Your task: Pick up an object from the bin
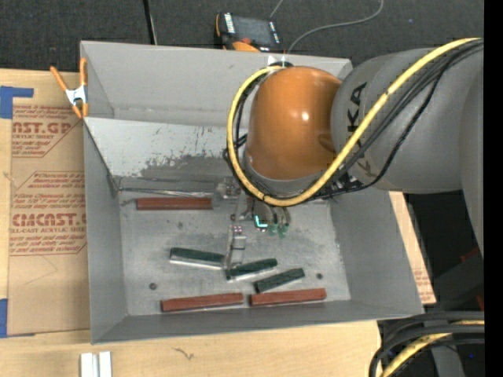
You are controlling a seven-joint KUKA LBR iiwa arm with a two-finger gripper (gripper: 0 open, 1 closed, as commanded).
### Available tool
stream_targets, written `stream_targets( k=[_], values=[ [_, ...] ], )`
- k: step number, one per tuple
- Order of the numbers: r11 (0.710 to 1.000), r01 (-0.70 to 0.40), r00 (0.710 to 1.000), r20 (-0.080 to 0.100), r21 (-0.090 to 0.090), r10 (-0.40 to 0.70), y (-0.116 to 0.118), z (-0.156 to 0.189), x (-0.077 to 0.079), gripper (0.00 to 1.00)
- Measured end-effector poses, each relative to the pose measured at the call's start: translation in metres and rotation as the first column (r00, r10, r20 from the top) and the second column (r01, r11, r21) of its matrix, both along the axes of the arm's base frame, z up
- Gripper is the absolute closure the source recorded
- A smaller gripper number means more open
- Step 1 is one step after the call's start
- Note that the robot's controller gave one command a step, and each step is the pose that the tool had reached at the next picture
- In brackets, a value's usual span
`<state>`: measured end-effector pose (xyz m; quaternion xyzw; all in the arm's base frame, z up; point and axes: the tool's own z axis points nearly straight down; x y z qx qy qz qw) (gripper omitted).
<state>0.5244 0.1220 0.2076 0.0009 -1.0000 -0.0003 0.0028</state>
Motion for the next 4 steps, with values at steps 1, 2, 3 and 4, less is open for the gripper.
stream_targets(
  k=[1,2,3,4],
  values=[
    [0.994,0.105,0.994,0.000,0.000,-0.105,0.044,-0.142,-0.010,0.00],
    [0.984,0.181,0.984,0.007,0.000,-0.181,0.020,-0.107,-0.002,0.00],
    [0.941,0.340,0.941,0.006,0.000,-0.340,0.014,-0.097,0.000,0.00],
    [0.839,0.545,0.839,0.003,-0.002,-0.545,0.018,-0.139,-0.011,0.00]
  ],
)
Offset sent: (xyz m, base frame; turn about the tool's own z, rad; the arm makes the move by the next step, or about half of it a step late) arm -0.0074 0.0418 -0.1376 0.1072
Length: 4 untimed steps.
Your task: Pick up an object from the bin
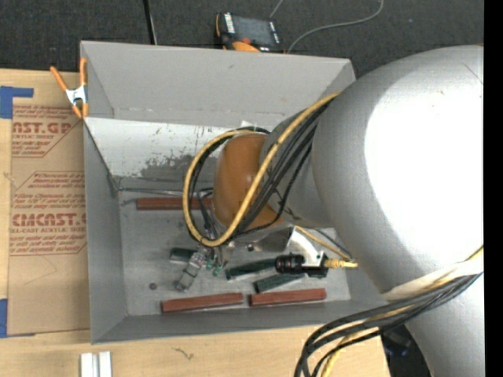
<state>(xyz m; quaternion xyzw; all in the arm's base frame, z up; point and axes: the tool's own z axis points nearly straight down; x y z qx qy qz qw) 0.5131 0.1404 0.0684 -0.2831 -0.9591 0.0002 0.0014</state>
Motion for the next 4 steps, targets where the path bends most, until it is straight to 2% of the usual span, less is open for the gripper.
stream_targets(
  k=[1,2,3,4],
  values=[
    [1.000,0.000,1.000,0.002,0.000,0.000,0.000,-0.001,0.000,0.00],
    [1.000,0.000,1.000,0.003,0.000,0.000,0.000,0.000,0.000,1.00],
    [1.000,0.000,1.000,0.002,0.001,0.000,0.000,0.002,0.000,1.00],
    [1.000,0.000,1.000,0.005,0.001,0.000,0.001,0.040,0.001,1.00]
  ],
)
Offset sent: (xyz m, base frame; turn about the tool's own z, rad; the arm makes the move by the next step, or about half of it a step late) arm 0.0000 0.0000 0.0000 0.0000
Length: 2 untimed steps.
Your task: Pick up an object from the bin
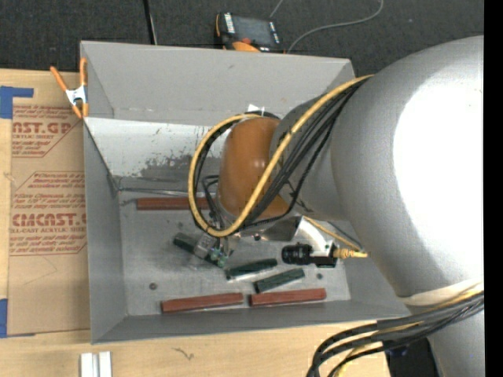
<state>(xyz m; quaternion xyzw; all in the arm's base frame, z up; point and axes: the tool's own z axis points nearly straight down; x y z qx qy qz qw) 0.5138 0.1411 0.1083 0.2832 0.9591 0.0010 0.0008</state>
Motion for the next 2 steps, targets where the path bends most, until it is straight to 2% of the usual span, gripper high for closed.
stream_targets(
  k=[1,2],
  values=[
    [1.000,0.000,1.000,0.000,0.000,0.000,0.0002,0.0310,0.0003,1.00],
    [1.000,-0.001,1.000,-0.002,-0.001,0.001,0.0005,0.0343,0.0002,1.00]
  ],
)
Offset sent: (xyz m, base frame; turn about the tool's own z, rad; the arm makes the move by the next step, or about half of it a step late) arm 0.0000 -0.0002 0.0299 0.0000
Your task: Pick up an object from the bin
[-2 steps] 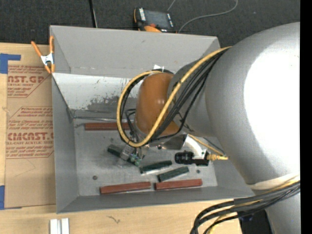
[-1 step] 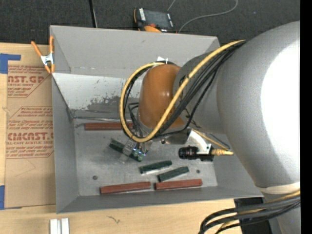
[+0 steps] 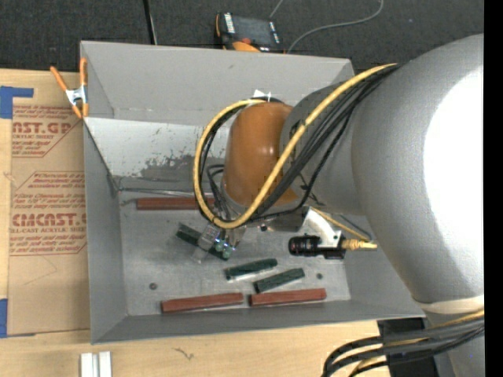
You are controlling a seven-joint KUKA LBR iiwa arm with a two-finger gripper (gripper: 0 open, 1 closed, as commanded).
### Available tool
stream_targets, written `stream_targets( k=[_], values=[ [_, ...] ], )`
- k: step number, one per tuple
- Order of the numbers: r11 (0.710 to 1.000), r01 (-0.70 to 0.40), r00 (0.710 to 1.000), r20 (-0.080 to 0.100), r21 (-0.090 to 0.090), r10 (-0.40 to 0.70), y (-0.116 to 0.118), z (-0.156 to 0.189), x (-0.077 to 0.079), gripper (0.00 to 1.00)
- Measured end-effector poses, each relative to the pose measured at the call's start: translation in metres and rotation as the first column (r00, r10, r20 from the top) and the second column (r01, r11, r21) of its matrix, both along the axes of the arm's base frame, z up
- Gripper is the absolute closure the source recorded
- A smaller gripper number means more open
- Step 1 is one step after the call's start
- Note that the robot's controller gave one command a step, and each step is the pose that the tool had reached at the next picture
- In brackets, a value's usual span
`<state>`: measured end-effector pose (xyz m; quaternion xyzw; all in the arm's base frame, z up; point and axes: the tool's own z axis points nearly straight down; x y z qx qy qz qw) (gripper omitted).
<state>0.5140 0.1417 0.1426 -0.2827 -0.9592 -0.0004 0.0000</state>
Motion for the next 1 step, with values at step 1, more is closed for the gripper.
stream_targets(
  k=[1],
  values=[
    [1.000,0.000,1.000,0.003,0.001,0.000,0.0005,0.0414,0.0006,1.00]
  ],
)
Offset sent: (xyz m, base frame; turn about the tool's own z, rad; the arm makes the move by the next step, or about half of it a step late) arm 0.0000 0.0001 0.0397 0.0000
